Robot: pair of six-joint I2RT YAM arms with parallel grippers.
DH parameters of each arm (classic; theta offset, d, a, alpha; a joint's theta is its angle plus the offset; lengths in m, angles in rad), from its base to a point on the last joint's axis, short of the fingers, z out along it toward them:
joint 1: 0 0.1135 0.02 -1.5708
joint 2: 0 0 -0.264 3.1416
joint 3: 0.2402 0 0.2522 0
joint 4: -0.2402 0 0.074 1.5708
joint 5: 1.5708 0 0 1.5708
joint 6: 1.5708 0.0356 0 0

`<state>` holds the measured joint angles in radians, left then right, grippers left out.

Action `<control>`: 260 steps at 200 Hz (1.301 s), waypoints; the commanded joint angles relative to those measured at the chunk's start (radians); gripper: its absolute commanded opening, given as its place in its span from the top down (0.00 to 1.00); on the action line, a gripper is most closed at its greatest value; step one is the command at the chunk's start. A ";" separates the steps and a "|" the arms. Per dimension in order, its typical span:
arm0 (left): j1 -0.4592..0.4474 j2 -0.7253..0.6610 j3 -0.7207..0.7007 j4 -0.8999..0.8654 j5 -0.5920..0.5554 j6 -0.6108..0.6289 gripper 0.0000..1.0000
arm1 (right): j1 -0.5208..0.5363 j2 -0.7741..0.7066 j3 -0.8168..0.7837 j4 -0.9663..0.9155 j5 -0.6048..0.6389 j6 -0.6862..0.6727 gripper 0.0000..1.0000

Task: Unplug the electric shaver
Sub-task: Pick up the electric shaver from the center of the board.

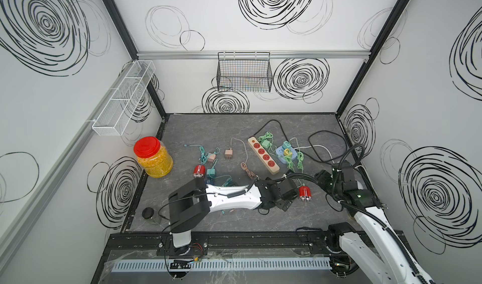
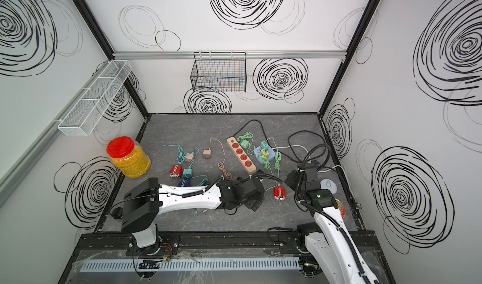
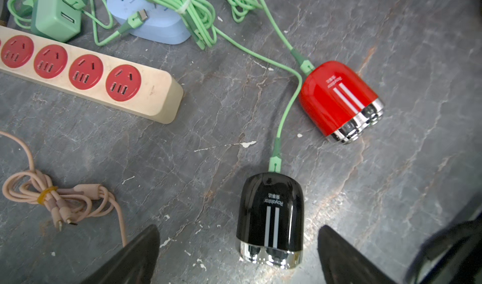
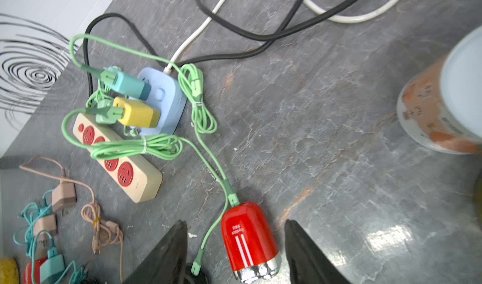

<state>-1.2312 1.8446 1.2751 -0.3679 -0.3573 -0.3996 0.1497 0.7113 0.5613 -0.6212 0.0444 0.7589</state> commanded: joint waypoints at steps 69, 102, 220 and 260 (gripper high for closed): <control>-0.071 0.139 0.105 -0.128 -0.024 0.048 0.07 | -0.067 0.034 -0.013 0.048 -0.140 -0.055 0.36; -0.053 0.178 0.091 -0.117 -0.022 0.033 0.15 | -0.068 0.034 -0.014 0.055 -0.159 -0.059 0.37; -0.016 0.159 0.024 -0.006 0.068 0.049 0.27 | -0.043 0.016 -0.044 0.074 -0.199 -0.034 0.43; -0.007 0.153 0.006 -0.004 0.074 0.030 0.66 | 0.037 0.030 -0.045 0.101 -0.187 0.002 0.44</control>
<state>-1.2507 2.0090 1.3106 -0.3862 -0.2962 -0.3614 0.1333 0.7361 0.5247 -0.5579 -0.1459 0.7246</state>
